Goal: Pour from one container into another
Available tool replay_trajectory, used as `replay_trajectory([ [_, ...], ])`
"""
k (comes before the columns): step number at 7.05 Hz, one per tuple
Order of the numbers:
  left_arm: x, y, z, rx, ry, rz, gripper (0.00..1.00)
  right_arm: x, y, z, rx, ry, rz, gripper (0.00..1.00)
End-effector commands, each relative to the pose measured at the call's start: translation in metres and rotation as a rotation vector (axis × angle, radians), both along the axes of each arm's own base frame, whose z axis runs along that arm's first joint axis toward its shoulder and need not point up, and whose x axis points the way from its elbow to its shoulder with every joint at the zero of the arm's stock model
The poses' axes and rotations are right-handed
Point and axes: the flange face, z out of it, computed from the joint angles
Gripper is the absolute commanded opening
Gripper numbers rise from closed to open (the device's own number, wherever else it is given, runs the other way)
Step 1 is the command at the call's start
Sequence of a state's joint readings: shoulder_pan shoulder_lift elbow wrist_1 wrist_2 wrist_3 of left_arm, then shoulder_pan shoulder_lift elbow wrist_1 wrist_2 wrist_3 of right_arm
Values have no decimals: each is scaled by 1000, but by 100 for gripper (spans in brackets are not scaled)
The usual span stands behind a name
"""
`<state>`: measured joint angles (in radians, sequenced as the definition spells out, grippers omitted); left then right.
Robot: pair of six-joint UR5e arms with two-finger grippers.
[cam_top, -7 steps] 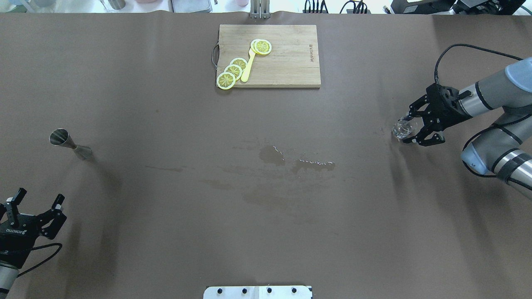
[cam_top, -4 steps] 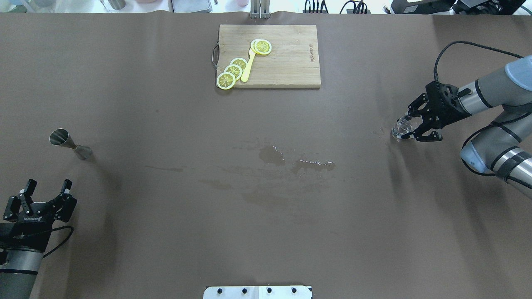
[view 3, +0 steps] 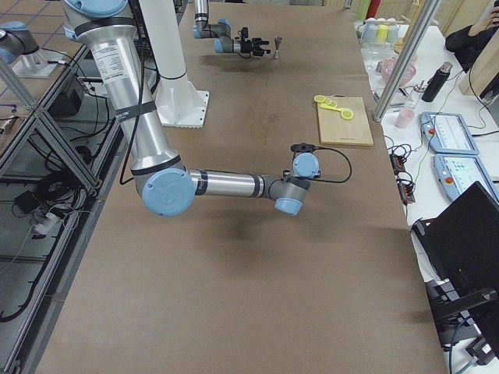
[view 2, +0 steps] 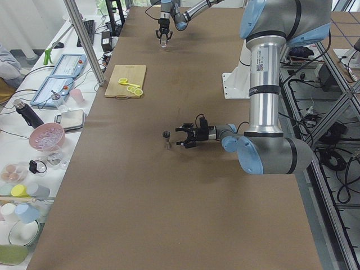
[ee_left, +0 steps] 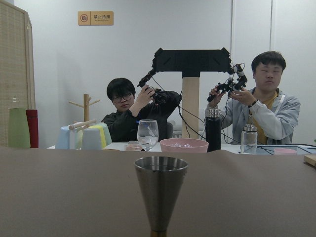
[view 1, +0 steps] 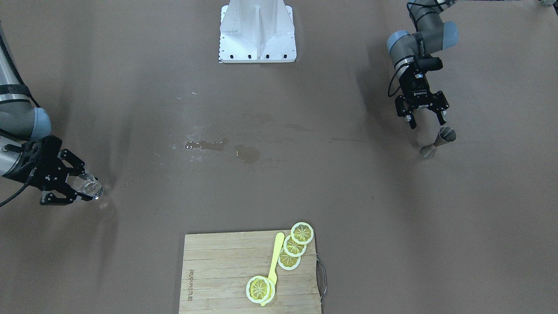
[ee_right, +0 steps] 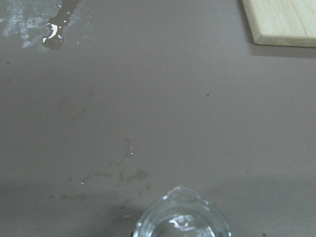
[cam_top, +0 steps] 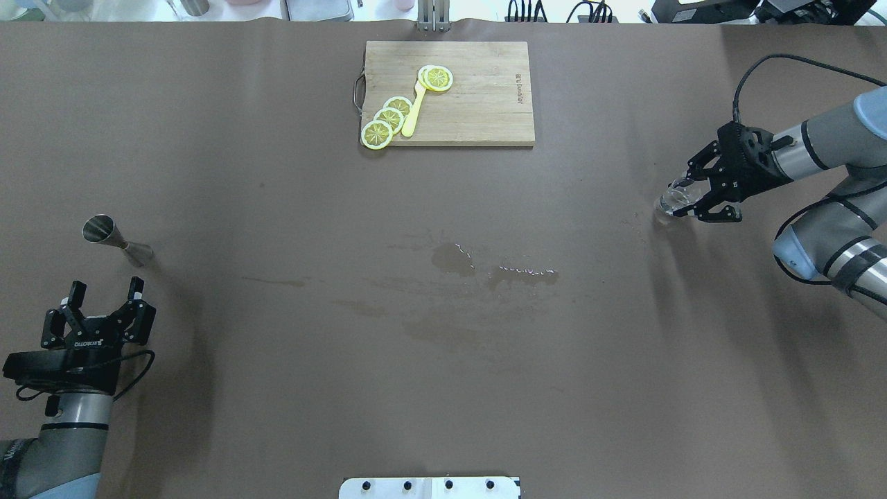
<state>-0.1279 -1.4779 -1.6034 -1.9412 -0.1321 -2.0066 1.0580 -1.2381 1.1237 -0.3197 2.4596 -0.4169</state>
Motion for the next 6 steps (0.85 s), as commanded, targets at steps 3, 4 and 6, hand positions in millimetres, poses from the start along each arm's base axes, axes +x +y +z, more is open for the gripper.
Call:
replay_trajectory([
  [3,1,-29,5,-51,-28,-51,82,44,-16,-54,28,-47,70,0],
  [4,1,-29,10,-56,-32,-50,71,51,-17,-67,8,-43,70,0],
  [6,-2,-33,14,-75,-33,-56,69,54,-17,-97,-58,-29,44,0],
])
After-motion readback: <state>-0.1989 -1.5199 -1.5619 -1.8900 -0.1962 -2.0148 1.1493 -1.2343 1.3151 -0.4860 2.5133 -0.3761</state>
